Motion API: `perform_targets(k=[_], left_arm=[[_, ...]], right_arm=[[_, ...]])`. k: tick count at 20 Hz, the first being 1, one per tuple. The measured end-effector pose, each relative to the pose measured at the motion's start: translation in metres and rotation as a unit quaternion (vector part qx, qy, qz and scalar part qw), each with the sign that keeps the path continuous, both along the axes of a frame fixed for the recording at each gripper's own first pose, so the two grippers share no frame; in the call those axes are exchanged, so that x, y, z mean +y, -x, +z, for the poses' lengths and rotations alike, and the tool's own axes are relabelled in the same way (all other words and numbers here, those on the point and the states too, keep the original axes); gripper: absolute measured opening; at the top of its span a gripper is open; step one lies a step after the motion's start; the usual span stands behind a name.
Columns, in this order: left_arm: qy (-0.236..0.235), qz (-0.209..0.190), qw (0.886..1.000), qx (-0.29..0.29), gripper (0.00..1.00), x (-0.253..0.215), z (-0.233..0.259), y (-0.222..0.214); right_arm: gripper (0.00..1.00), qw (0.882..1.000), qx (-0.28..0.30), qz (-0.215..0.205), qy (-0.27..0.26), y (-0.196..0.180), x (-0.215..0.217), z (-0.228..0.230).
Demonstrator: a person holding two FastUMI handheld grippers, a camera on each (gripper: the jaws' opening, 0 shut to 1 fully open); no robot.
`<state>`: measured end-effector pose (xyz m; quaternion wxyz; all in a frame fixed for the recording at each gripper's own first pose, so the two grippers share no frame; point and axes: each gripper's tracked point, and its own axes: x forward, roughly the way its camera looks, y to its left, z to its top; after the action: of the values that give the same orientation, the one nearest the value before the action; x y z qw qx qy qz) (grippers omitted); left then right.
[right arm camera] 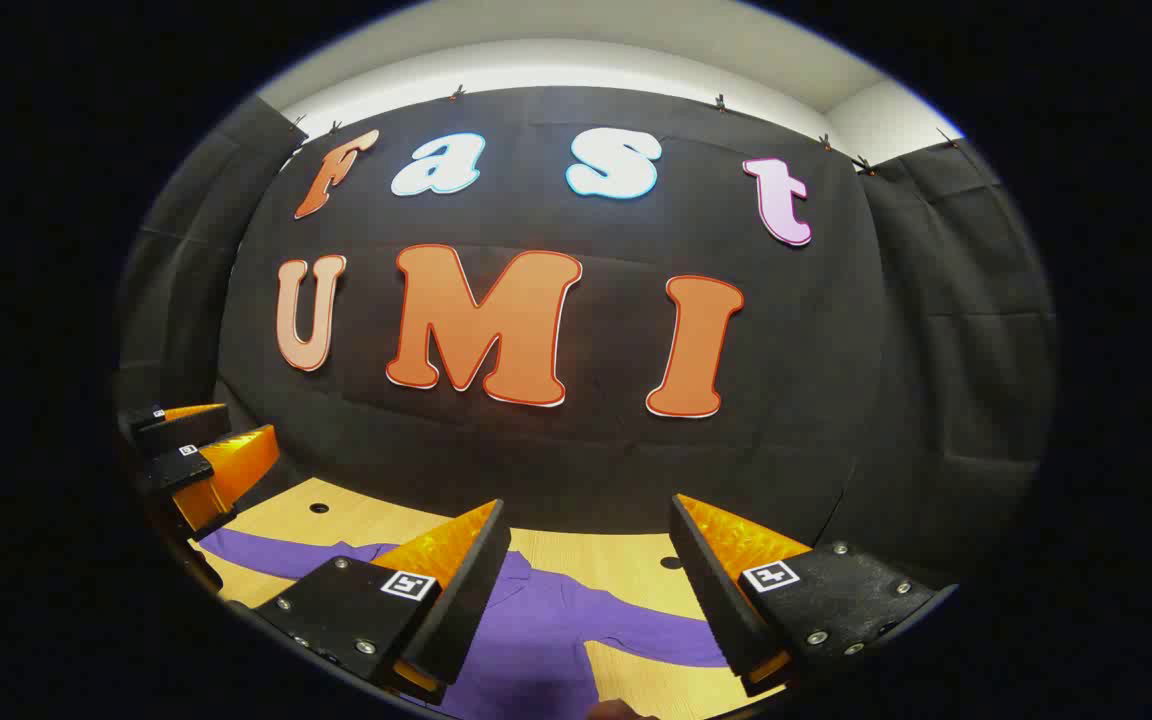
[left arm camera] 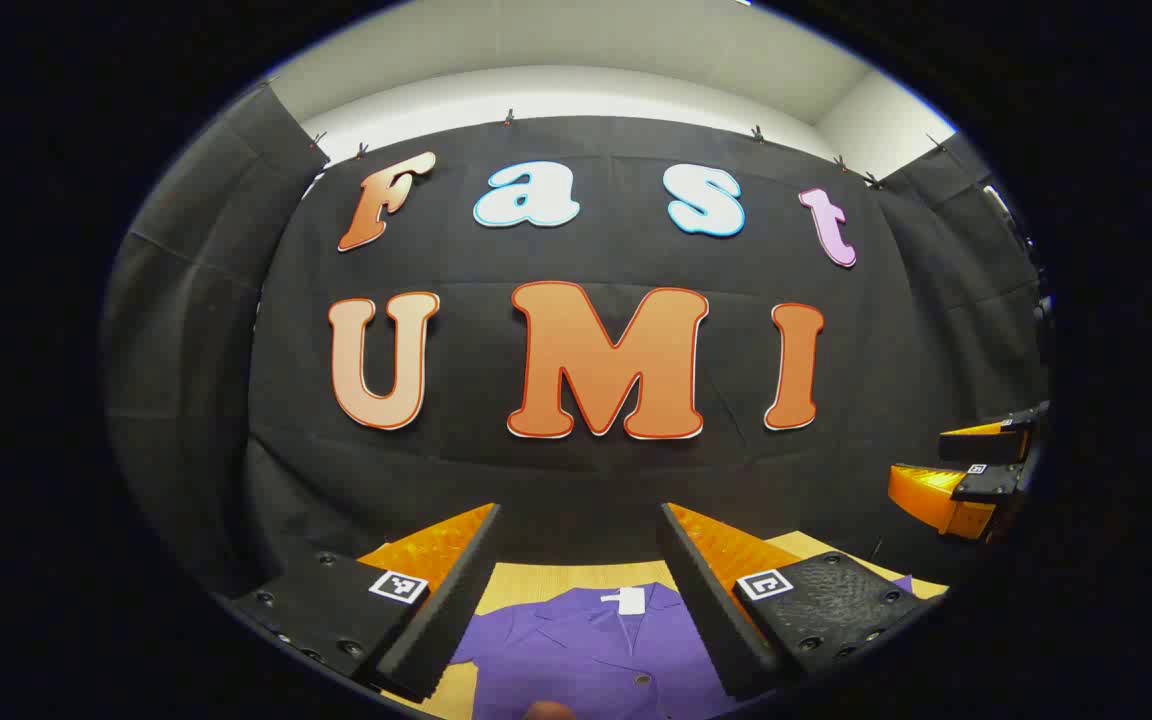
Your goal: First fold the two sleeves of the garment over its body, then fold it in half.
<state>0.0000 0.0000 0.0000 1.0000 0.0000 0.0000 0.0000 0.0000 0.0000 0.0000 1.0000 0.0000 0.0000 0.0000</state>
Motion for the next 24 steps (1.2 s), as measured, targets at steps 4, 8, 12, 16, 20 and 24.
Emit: perform_targets(k=[4, 8, 12, 16, 20, 24], left_arm=[[-0.005, 0.001, 1.0, 0.003, 0.96, -0.007, 0.0, -0.001], [-0.013, -0.001, 1.0, 0.009, 0.96, -0.014, -0.001, -0.003], [-0.027, 0.006, 1.0, 0.007, 0.96, -0.018, -0.003, -0.003], [-0.033, 0.012, 0.999, 0.006, 0.96, -0.02, -0.004, -0.001], [-0.037, 0.015, 0.999, 0.008, 1.0, -0.02, -0.004, -0.003], [-0.042, 0.021, 0.999, 0.002, 1.0, -0.021, -0.002, 0.0]], right_arm=[[0.95, 1.0, 0.002, 0.002, -0.004, -0.001, -0.007, -0.005], [0.95, 1.0, 0.006, 0.004, -0.004, -0.002, -0.011, -0.009], [0.95, 1.0, 0.008, -0.001, -0.001, -0.005, -0.018, -0.015], [0.95, 1.0, 0.013, -0.003, -0.01, -0.009, -0.021, -0.019], [0.95, 1.0, 0.013, -0.005, -0.013, -0.015, -0.025, -0.02], [0.95, 1.0, 0.021, -0.014, -0.015, -0.02, -0.032, -0.027]])
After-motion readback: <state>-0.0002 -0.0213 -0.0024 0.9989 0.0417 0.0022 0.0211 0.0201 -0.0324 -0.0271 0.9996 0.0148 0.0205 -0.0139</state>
